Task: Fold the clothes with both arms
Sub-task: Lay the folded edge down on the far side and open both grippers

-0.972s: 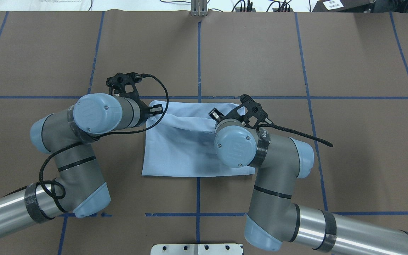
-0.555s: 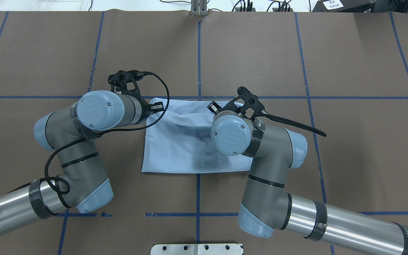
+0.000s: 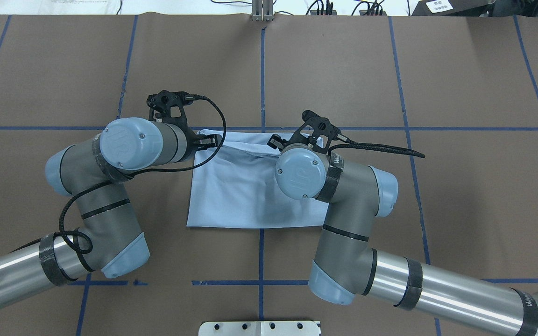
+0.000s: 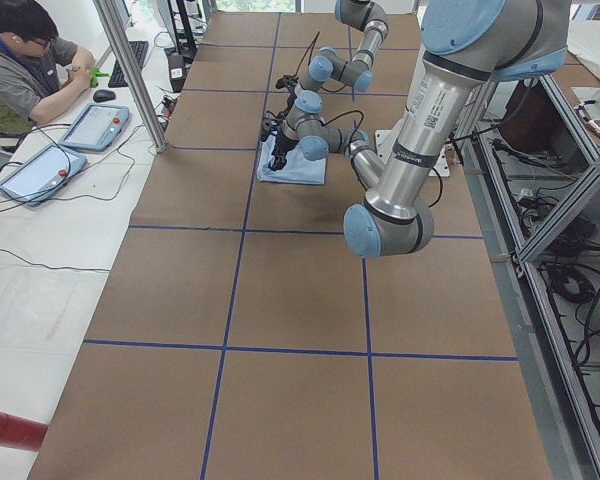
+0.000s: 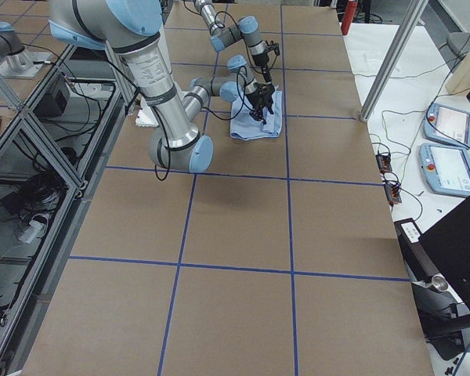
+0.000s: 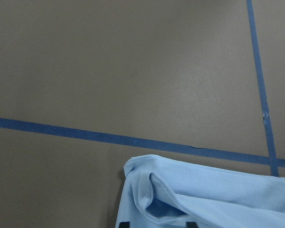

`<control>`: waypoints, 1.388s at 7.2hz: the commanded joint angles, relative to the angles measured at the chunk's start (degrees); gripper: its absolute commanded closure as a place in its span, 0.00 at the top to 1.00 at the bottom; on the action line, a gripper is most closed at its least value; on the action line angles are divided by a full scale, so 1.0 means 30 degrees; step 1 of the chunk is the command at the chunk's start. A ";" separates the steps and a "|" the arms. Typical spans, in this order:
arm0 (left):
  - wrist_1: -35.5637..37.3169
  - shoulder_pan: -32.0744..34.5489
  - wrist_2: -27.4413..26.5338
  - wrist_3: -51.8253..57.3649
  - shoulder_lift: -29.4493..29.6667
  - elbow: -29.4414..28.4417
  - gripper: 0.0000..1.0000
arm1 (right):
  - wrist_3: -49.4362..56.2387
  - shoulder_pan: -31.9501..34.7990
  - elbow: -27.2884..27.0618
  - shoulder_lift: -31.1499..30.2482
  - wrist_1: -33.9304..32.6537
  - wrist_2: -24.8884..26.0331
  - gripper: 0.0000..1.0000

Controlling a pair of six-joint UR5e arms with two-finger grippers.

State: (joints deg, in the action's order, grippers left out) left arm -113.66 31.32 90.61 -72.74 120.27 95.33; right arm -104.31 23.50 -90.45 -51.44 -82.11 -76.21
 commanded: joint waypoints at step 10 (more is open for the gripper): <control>-0.0287 0.0253 0.0031 0.0722 -0.0070 0.0128 1.00 | 0.9712 0.1414 0.2141 -0.0139 0.0681 0.0971 1.00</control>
State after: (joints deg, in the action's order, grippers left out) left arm -114.52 32.08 90.70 -70.58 120.09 95.68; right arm -77.51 24.65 -84.48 -52.06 -80.04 -73.36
